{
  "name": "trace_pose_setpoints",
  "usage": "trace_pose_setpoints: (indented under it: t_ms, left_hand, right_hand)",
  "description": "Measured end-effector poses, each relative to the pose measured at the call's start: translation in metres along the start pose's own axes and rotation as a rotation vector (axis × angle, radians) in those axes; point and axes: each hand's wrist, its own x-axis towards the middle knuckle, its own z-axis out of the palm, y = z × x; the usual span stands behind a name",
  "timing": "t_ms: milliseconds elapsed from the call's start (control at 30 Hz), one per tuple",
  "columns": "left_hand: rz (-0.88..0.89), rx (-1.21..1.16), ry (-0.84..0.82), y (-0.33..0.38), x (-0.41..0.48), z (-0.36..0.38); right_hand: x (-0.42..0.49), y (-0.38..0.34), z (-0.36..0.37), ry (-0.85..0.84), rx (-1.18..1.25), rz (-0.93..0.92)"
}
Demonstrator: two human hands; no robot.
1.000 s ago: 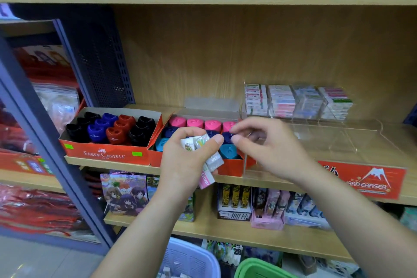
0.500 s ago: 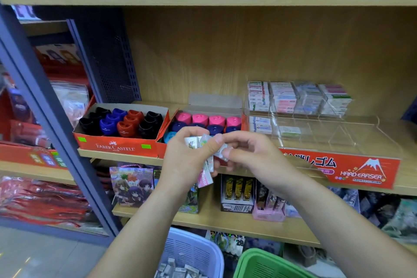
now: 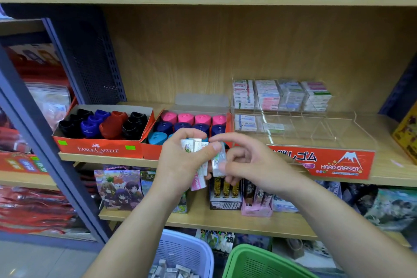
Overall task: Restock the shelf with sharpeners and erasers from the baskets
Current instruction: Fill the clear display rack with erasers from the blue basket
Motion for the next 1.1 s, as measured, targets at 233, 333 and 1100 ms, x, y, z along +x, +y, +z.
trace_pose_setpoints:
  t_ms: [233, 333, 1100]
  left_hand:
    - [-0.029, -0.021, -0.014, -0.003, 0.003, 0.009]
    - [-0.025, -0.013, -0.023, -0.002, 0.004, 0.011]
    - [0.048, 0.059, 0.042, 0.001, 0.023, 0.039]
  right_hand:
    - [-0.007, -0.003, -0.035, 0.298, 0.093, 0.015]
    - [-0.009, -0.001, -0.063, 0.417, 0.064, -0.011]
    - [0.096, 0.005, -0.122, 0.448, -0.448, -0.023]
